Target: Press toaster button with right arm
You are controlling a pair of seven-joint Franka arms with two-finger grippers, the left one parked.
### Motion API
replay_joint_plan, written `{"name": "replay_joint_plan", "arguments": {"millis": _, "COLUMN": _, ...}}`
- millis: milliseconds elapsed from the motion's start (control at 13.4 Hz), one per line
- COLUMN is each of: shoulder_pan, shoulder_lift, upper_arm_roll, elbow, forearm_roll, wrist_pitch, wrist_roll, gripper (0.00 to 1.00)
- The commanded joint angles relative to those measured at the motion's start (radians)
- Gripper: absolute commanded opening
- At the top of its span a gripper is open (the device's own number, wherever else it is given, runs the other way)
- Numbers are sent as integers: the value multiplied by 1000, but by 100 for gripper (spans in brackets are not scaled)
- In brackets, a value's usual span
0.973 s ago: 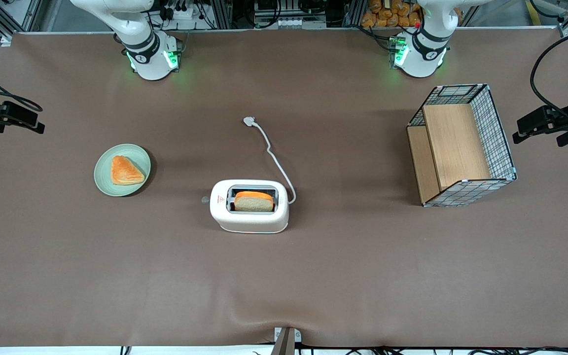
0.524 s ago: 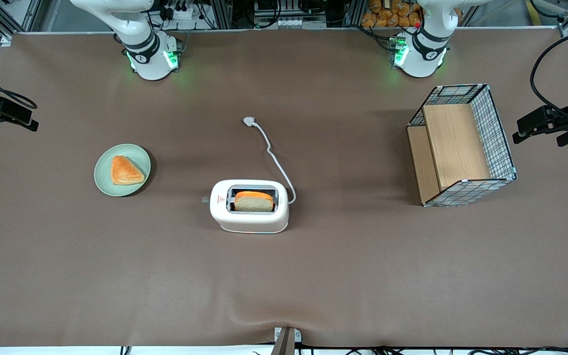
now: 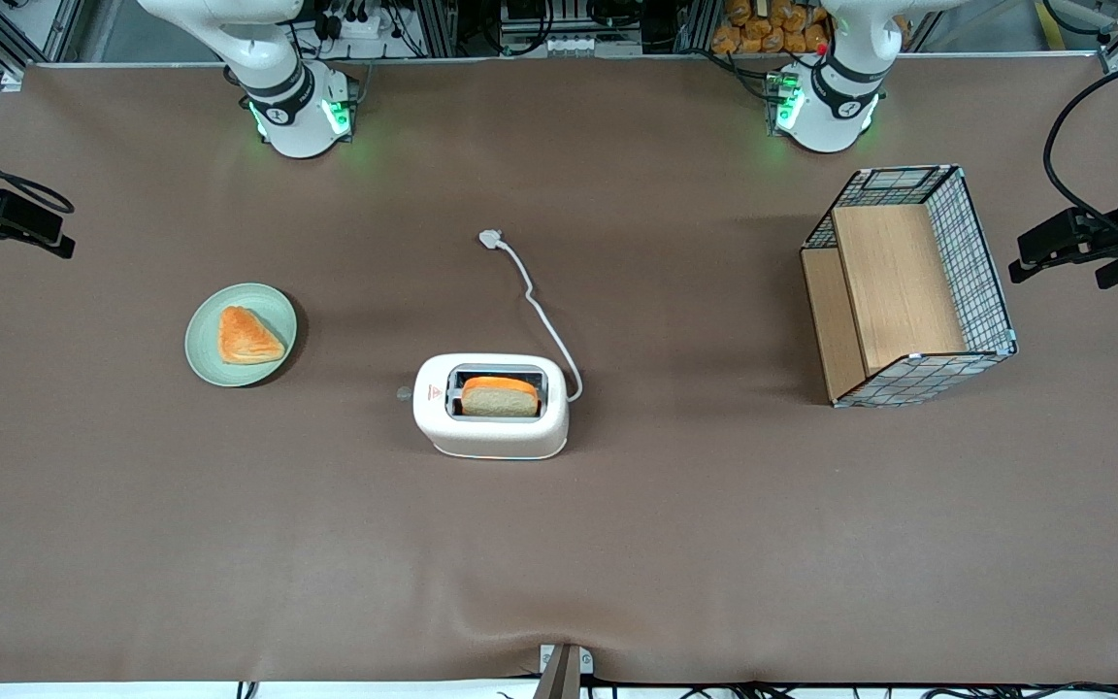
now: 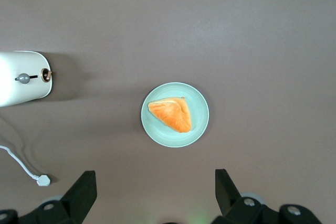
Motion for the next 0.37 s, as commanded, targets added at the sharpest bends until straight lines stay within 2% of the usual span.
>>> {"name": "replay_joint_plan", "arguments": {"millis": 0, "shoulder_pan": 7, "shoulder_lift": -3, "upper_arm_roll": 0, "elbow": 13, "forearm_roll": -24, "wrist_pitch": -8, "wrist_roll": 15, "gripper": 100}}
{"name": "replay_joint_plan", "arguments": {"millis": 299, "shoulder_pan": 7, "shoulder_lift": -3, "upper_arm_roll": -2, "elbow": 13, "forearm_roll": -24, "wrist_pitch": -16, "wrist_roll": 15, "gripper": 100}}
